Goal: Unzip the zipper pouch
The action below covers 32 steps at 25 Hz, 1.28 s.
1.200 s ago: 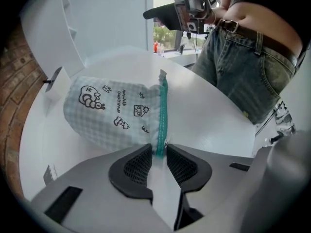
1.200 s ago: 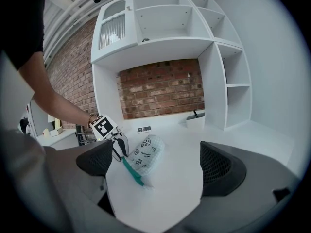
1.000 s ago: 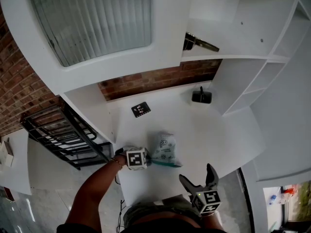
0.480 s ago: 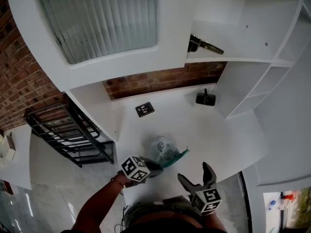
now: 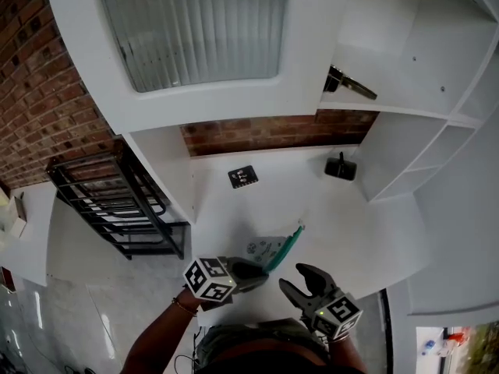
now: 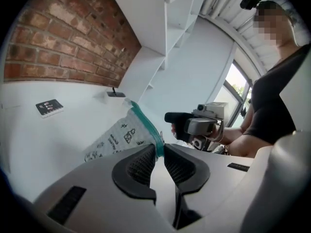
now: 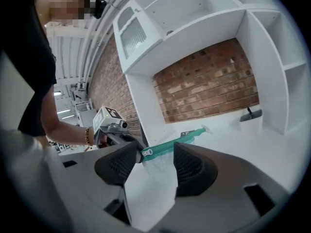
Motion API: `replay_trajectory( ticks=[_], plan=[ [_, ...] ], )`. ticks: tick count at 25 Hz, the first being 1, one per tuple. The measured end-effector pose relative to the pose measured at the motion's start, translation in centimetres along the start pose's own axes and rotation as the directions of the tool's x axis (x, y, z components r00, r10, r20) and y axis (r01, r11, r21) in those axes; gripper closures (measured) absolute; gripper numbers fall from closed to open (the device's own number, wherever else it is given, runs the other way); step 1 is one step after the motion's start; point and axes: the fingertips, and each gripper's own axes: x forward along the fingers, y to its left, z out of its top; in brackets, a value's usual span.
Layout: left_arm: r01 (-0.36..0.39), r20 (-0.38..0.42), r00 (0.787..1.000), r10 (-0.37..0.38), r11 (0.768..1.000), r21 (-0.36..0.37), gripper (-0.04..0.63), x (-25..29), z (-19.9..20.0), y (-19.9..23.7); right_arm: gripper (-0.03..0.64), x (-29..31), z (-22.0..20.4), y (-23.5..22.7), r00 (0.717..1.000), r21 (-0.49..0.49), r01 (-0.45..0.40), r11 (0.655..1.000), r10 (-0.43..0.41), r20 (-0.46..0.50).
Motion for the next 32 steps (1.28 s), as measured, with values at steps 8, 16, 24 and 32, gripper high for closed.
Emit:
replay_trajectory(
  ticks=[8,16,24,32],
  plan=[
    [0.041,0.114,0.993,-0.039,0.999,-0.02,0.54,-0.8,2.2,-4.0,0.446,0.3,3.0,1.7,0.967,0.003,-0.255,0.967,0.254,0.025],
    [-0.017,0.205,0.978,0.026,0.999,-0.044,0.54,-0.5,3.4,-4.9,0.446,-0.4,1.8,2.5,0.942,0.036,-0.334,0.942,0.335,-0.018],
    [-0.059,0.269,0.96,0.08,0.995,-0.085,0.54,-0.1,4.6,-4.5,0.508,-0.5,2.7,2.0,0.915,0.058,-0.402,0.914,0.402,-0.001],
    [-0.111,0.291,0.946,0.141,0.987,-0.117,0.54,1.0,4.8,-4.4,0.582,-1.2,3.0,0.5,0.889,0.086,-0.458,0.885,0.458,0.014]
  ],
)
